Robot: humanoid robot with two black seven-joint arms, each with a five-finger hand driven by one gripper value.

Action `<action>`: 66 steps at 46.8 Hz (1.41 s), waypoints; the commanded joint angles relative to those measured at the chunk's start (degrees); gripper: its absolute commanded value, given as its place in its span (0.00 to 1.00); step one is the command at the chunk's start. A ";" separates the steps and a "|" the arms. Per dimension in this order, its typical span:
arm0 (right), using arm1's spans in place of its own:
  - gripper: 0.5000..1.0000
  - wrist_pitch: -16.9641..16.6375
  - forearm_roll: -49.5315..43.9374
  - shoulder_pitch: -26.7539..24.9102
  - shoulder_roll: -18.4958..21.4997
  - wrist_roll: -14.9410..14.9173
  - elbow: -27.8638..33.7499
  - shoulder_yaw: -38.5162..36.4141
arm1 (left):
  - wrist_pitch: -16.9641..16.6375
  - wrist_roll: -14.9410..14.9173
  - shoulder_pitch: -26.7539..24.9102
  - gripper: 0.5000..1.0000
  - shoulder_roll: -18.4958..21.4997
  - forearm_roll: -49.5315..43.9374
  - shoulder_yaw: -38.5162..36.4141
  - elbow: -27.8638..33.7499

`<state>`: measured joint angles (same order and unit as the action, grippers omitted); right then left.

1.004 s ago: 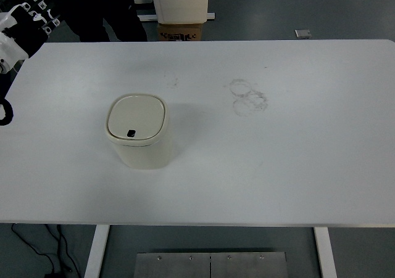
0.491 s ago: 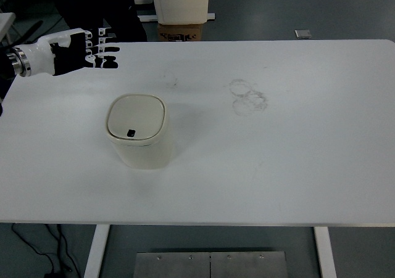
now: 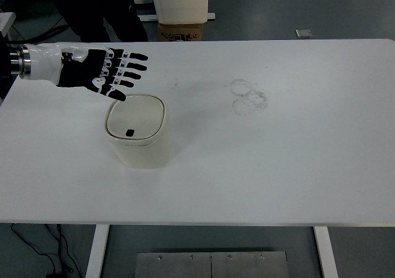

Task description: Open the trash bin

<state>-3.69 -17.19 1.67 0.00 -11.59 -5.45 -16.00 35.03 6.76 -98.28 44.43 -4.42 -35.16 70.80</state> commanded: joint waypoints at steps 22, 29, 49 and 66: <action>0.98 0.00 -0.03 0.00 0.00 -0.01 0.00 0.00 | -0.03 -7.73 -8.33 1.00 -0.40 7.85 -5.36 6.81; 0.98 0.00 0.05 0.00 0.00 -0.01 0.00 0.00 | -0.03 -8.35 -8.85 1.00 -0.84 10.48 -5.36 6.81; 0.98 0.00 -0.03 0.00 0.00 -0.01 0.00 0.00 | -0.03 -9.22 -10.79 1.00 -3.21 12.77 -5.36 7.25; 0.98 0.00 -0.03 0.00 0.00 -0.01 0.00 0.00 | -0.03 -10.54 -11.32 1.00 -3.83 13.04 -5.27 8.92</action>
<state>-3.69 -17.22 1.67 0.00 -11.60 -5.44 -16.02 35.00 -3.78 -109.52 40.65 8.61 -40.46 79.63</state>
